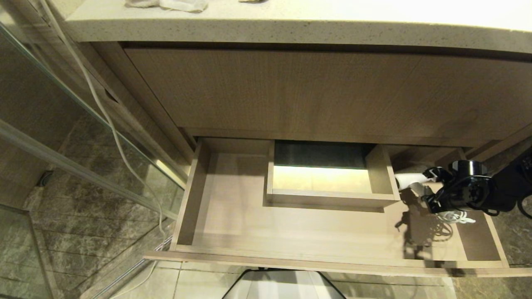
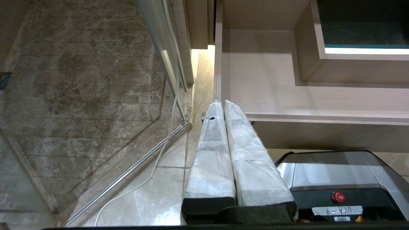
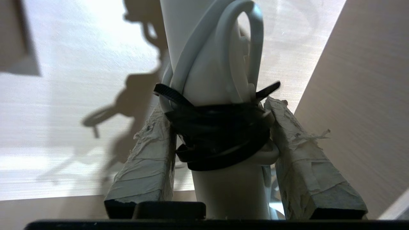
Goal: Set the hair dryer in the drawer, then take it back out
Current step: Put it into the drawer
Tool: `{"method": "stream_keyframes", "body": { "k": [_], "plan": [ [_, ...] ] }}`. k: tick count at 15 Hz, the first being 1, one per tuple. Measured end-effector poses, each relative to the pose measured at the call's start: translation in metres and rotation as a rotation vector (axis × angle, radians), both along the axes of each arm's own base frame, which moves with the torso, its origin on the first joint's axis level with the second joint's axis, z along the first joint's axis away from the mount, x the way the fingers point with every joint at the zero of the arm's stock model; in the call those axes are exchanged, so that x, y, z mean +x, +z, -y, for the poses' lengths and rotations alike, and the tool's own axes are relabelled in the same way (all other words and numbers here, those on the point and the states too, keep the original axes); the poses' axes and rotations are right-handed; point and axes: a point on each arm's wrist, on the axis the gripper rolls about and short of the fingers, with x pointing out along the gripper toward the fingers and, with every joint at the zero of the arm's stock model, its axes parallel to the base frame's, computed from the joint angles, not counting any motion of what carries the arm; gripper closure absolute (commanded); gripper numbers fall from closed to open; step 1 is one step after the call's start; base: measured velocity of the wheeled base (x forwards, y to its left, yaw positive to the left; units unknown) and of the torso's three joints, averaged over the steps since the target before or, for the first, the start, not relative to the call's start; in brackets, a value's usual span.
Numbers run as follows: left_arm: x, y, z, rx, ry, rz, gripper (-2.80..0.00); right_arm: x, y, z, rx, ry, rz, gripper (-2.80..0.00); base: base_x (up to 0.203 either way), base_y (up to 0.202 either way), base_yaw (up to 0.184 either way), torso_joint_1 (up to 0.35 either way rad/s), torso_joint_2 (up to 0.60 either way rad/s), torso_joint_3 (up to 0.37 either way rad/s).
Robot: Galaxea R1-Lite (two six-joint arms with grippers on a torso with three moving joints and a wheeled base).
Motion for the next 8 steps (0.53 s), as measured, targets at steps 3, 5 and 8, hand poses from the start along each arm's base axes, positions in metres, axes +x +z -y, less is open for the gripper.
{"method": "stream_keyframes", "body": {
  "k": [3, 5, 8],
  "plan": [
    [0.000, 0.000, 0.000, 0.000, 0.000, 0.000, 0.00, -0.005, -0.003, -0.002, -0.013, 0.007, 0.003, 0.00, 0.000, 0.000, 0.000, 0.000, 0.00, 0.000],
    [0.000, 0.000, 0.000, 0.000, 0.000, 0.000, 0.00, -0.013, -0.003, -0.006, -0.017, 0.008, 0.010, 0.00, 0.000, 0.000, 0.000, 0.000, 0.00, 0.000],
    [0.000, 0.000, 0.000, 0.000, 0.000, 0.000, 0.00, -0.025, -0.008, -0.012, -0.002, 0.001, 0.003, 0.00, 0.000, 0.000, 0.000, 0.000, 0.00, 0.000]
  ]
}}
